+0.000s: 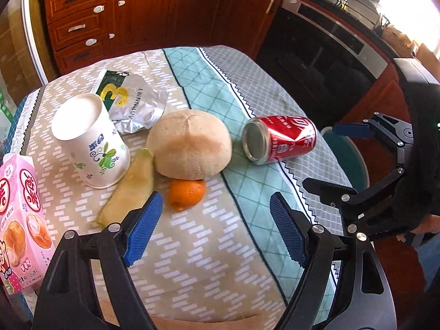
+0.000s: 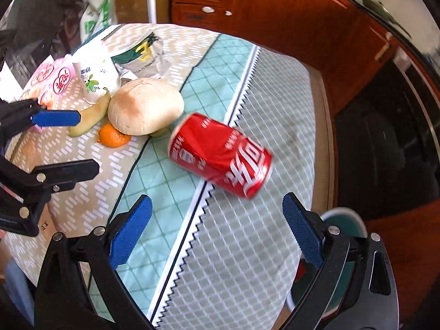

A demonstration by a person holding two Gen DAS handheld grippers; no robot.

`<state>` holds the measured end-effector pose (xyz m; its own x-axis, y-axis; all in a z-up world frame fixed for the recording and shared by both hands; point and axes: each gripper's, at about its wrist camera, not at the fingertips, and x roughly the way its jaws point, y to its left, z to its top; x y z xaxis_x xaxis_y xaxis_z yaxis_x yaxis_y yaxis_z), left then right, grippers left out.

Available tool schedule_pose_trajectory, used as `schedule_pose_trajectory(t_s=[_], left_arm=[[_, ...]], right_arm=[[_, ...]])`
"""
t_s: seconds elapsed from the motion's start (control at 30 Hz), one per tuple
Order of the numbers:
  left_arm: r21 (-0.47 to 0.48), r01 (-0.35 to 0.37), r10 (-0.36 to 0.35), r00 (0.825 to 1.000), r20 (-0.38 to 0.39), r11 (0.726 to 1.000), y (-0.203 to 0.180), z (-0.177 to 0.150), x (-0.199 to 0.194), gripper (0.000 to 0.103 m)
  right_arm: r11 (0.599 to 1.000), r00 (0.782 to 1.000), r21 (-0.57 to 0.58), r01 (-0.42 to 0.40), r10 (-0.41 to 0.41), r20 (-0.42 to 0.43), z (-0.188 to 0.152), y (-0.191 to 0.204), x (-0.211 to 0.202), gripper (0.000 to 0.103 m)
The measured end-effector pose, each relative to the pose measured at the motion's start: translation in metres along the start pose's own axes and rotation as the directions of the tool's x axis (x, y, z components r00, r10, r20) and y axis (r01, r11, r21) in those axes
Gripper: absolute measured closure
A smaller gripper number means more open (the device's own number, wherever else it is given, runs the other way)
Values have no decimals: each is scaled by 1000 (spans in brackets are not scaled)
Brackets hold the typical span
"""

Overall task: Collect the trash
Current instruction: 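Move both tools back over the table toward the red can and white cup, then grasp the red can with the right tool while the left tool grasps the white paper cup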

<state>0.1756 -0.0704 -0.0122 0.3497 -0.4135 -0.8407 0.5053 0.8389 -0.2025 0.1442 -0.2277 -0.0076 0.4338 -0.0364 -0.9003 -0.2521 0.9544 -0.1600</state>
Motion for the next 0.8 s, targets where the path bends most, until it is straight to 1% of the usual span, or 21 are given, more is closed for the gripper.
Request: schedule_pose_trajectory(t_s=[0.07, 0.23, 0.27, 0.37, 0.43, 0.53, 0.6, 0.67, 0.7, 0.73, 0.8], left_arm=[[-17, -7, 7, 1000, 2, 1000, 9, 0, 1, 22], [-60, -10, 11, 1000, 11, 998, 28, 2, 4, 22], [-66, -10, 11, 1000, 11, 998, 30, 2, 4, 22], [-68, -8, 9, 1000, 4, 998, 33, 3, 8, 22], [-62, -9, 9, 1000, 3, 998, 33, 3, 9, 22], [-60, -6, 6, 1000, 11, 998, 33, 3, 9, 22], [-66, 0, 1, 1000, 15, 998, 36, 4, 9, 22], [-70, 2, 0, 1000, 18, 998, 38, 5, 9, 22], [-73, 3, -2, 1000, 18, 997, 39, 5, 10, 22], [-78, 6, -5, 1000, 17, 997, 40, 5, 10, 22], [-81, 11, -10, 1000, 17, 997, 41, 5, 11, 22]], right_arm=[[999, 1000, -43, 20, -21, -9, 5, 1, 8, 11], [993, 998, -109, 41, -45, -42, 14, 3, 31, 11], [990, 997, -128, 62, -67, -35, 15, 4, 34, 11], [979, 995, -179, 96, -100, -16, 18, 7, 41, 11], [975, 994, -199, 98, -105, -22, 22, 6, 47, 11], [965, 991, -232, 126, -135, -24, 26, 5, 57, 12], [956, 986, -251, 155, -164, -16, 28, 4, 62, 17], [949, 981, -253, 187, -196, -12, 31, 1, 65, 27], [950, 979, -242, 196, -204, -12, 34, -1, 67, 29], [953, 978, -228, 201, -209, -11, 34, -3, 67, 35], [957, 977, -201, 208, -213, -6, 34, -5, 68, 36]])
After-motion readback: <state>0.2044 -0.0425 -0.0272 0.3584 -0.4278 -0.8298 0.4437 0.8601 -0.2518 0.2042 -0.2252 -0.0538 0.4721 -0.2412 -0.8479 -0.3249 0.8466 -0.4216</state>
